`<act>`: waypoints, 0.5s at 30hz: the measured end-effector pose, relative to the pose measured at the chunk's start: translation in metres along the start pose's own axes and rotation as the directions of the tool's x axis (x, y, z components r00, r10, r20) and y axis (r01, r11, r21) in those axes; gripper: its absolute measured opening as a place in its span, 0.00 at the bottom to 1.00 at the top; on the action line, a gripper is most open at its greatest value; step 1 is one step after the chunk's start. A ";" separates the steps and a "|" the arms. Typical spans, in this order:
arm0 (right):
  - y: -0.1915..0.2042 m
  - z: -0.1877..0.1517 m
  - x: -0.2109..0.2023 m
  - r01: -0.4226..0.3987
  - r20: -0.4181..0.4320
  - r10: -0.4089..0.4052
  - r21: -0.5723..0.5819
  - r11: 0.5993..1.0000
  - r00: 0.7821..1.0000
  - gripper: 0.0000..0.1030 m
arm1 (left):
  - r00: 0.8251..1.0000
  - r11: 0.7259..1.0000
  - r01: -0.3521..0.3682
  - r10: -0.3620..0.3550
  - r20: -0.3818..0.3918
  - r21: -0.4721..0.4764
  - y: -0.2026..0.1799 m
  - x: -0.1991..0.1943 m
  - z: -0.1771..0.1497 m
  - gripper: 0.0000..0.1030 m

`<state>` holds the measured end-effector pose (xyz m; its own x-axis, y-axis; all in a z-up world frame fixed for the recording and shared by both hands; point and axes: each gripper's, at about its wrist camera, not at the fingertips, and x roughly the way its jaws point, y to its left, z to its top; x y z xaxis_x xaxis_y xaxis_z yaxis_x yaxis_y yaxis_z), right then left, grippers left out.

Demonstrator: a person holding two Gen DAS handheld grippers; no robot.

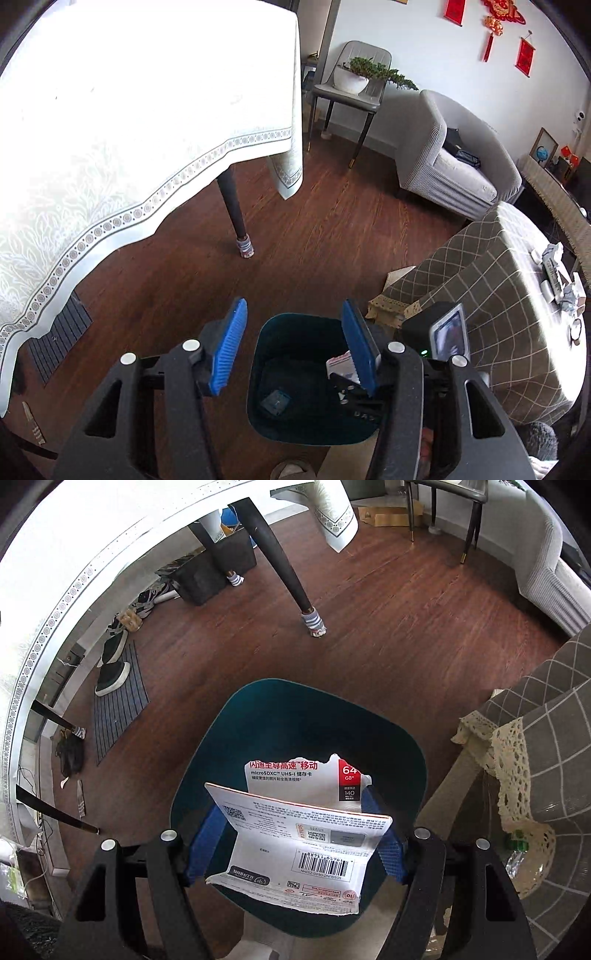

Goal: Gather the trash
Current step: 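Open the left gripper over the teal bin while the right drops the SD-card box in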

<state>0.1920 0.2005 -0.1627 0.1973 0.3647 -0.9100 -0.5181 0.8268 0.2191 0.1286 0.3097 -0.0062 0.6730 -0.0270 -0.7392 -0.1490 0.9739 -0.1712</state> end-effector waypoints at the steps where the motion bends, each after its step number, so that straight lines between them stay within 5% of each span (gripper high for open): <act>1: 0.000 -0.001 0.003 0.004 -0.004 -0.004 -0.003 1.000 1.000 0.72 | 1.000 1.000 0.015 -0.014 0.014 -0.002 -0.003 -0.005 0.004 0.51; 8: 0.002 -0.009 0.013 0.019 -0.024 -0.019 -0.038 0.999 1.000 0.85 | 0.995 0.998 0.059 -0.059 0.085 0.003 -0.027 -0.027 0.020 0.47; 15: 0.008 -0.018 -0.004 0.009 0.008 -0.008 -0.108 0.994 1.000 0.87 | 0.989 0.998 0.057 -0.058 0.136 0.017 -0.040 -0.045 0.031 0.47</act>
<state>0.1722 0.1982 -0.1633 0.2079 0.3617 -0.9088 -0.6031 0.7789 0.1721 0.1263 0.2791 0.0537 0.7725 -0.0530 -0.6327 -0.0982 0.9746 -0.2015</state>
